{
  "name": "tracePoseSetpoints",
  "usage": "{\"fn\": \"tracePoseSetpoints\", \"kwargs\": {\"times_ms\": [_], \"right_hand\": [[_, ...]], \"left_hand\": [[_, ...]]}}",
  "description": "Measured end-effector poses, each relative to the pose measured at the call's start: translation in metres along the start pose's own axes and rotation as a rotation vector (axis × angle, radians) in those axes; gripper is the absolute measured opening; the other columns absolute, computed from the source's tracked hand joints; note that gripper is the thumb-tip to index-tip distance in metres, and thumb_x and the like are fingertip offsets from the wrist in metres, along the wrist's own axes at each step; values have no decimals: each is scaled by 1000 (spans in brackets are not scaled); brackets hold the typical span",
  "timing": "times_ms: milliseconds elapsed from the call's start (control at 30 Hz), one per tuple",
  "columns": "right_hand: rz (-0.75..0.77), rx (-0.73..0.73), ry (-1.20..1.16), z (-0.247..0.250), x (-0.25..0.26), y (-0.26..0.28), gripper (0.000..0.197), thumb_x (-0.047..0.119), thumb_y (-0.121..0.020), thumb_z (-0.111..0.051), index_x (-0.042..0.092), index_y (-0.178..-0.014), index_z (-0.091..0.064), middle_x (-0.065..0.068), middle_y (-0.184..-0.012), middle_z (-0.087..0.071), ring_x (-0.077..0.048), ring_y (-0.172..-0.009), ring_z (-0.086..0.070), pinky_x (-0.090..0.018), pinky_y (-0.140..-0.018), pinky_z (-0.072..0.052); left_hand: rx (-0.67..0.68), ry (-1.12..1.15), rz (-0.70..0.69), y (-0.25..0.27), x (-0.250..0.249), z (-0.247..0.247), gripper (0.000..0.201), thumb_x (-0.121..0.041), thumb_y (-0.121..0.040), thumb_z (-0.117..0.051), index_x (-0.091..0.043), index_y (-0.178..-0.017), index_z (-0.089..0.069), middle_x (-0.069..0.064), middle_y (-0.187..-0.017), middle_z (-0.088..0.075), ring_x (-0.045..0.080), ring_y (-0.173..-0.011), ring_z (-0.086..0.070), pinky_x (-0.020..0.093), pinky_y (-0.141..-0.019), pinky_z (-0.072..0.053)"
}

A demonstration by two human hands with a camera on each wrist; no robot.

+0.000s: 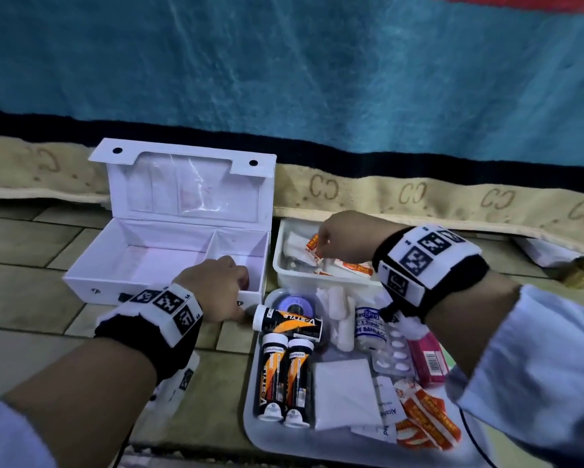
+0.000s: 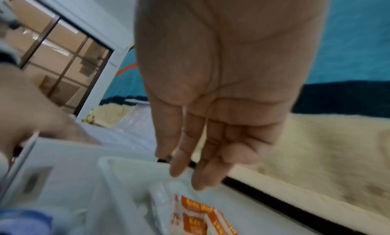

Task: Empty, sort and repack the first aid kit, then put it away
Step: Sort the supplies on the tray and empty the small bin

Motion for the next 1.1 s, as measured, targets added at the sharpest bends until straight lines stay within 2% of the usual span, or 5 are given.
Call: {"fn": "tracePoseSetpoints", "kwargs": {"times_ms": [167,433,667,1000,1100], "right_hand": [[228,149,187,-18,19,-24,36,16,-97,-44,21,-130,-57,-4,-145,-42,-25,-129,-43,-30,-100,-36],[219,61,62,-24,0,-43,46,22,-87,-62,12,-131,-55,0,-144,-46,-21,-127,-45,-34,-108,-35],[257,-262,-638,26,-29,20,47,12,-77,-74,15,-123,-62,8,-132,-55,8,-106,-50,9,-80,-28],[292,0,-262,-25,-40,143,20,61,-74,-63,73,-87,-55,59,-90,-47,35,-88,-41,-13,-96,-42],[294,-55,-198,-50,-21,171,34,59,-67,-50,48,-93,-68,37,-97,-62,10,-86,-46,-11,-74,-47]], "left_hand": [[-9,-2,-2,0,1,0,46,-49,-78,-62,-30,-117,-50,-4,-122,-45,19,-110,-49,37,-86,-46],[8,-8,10,-1,2,-1,47,-52,-77,-61,-30,-117,-49,-4,-121,-44,19,-109,-49,41,-87,-48],[2,-14,-2,0,2,0,51,-53,-76,-62,-29,-119,-49,-4,-122,-44,19,-108,-50,38,-85,-47],[3,-29,2,-1,-1,0,50,-53,-77,-61,-30,-119,-49,-4,-125,-44,19,-112,-48,37,-88,-46],[0,-22,10,-1,-1,0,49,-52,-77,-62,-31,-119,-49,-4,-123,-44,19,-111,-49,36,-87,-45]]}}
Point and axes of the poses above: each hand's wrist, its own y-axis away from the middle knuckle, its own z-axis out of the back of the hand, x = y × z, the point moved 2 cm from there along -y, towards the middle knuckle
